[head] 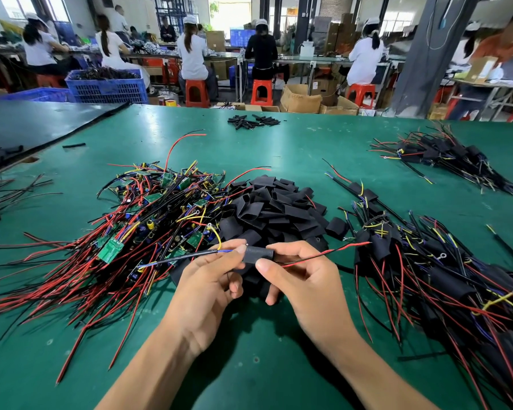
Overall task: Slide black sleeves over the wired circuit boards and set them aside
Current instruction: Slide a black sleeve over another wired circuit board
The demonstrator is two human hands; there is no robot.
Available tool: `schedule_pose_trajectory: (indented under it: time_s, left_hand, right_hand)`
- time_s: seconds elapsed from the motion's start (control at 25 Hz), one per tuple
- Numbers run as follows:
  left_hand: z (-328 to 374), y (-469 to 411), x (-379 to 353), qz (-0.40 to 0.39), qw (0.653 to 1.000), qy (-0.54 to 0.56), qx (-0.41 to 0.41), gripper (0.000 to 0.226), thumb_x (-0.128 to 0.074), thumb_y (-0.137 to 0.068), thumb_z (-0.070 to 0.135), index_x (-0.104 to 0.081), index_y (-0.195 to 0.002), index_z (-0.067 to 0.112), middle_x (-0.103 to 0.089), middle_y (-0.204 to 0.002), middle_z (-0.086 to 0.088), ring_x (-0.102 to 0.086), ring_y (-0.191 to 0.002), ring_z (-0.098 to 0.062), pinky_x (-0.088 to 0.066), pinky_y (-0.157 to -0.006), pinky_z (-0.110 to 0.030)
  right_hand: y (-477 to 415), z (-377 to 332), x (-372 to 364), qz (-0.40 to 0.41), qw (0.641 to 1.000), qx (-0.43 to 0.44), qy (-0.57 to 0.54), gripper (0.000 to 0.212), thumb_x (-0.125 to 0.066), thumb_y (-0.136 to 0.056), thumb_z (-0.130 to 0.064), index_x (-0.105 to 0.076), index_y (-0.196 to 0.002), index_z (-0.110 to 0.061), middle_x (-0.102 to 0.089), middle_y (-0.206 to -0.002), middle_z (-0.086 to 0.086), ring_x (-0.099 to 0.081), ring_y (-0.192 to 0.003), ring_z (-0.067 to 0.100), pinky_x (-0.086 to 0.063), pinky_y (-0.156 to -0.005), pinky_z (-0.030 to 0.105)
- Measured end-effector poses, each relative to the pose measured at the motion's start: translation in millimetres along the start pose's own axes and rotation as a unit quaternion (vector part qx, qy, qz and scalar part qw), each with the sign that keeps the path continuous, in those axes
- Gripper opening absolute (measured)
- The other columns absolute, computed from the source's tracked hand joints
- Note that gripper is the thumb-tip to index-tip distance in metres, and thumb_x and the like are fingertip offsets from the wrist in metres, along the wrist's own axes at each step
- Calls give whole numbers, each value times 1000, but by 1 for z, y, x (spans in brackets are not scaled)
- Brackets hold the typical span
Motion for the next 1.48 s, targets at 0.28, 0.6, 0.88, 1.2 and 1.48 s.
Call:
schedule_pose_trajectory:
  time_s: [0.28,0.6,0.88,1.2,1.48]
  left_hand:
    - [0,1,-2,-18,1000,-1,-6,23,-77,-71,24,-79,-90,12,-61,-78,-3,-40,-47,-9,-37,-46,-18]
    - [3,4,-4,-79,997,8,6,39,-77,-71,21,-76,-108,8,-60,-89,-8,-49,-56,-12,-40,-51,-22]
    - [1,7,-9,-79,996,-15,-25,20,-79,-70,18,-78,-90,20,-61,-70,2,-45,-54,-12,-39,-49,-20]
    - [13,10,-7,-65,969,-185,-147,26,-78,-73,22,-79,-98,19,-67,-71,-8,-49,-55,-14,-40,-51,-21]
    - [12,7,-6,-54,978,-148,-140,20,-87,-68,15,-74,-84,15,-65,-66,-6,-53,-49,-17,-40,-49,-22]
  right_hand:
    - [0,-1,3,-5,998,7,59,29,-78,-73,-40,-73,-98,-25,-67,-69,17,-59,-51,20,-49,-60,43]
    - [-5,-1,2,15,999,-15,-24,24,-75,-77,-36,-75,-96,-23,-70,-76,8,-59,-48,20,-46,-57,28]
    - [-5,6,0,10,998,-36,-41,16,-74,-81,-32,-75,-95,-24,-73,-82,6,-58,-49,19,-43,-57,29]
    - [-6,6,0,-23,997,-62,-31,29,-68,-90,-42,-76,-98,-15,-69,-74,4,-56,-54,16,-42,-57,28]
    - [-8,8,4,-1,994,-91,-67,34,-66,-79,-46,-76,-87,-15,-75,-84,11,-53,-50,12,-40,-57,26]
Point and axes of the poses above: each hand's wrist, its own y-axis away from the middle knuckle, its own x-axis out of the back of the hand, z = x × y, the point moved 5 cm from there along -y, towards the middle knuckle
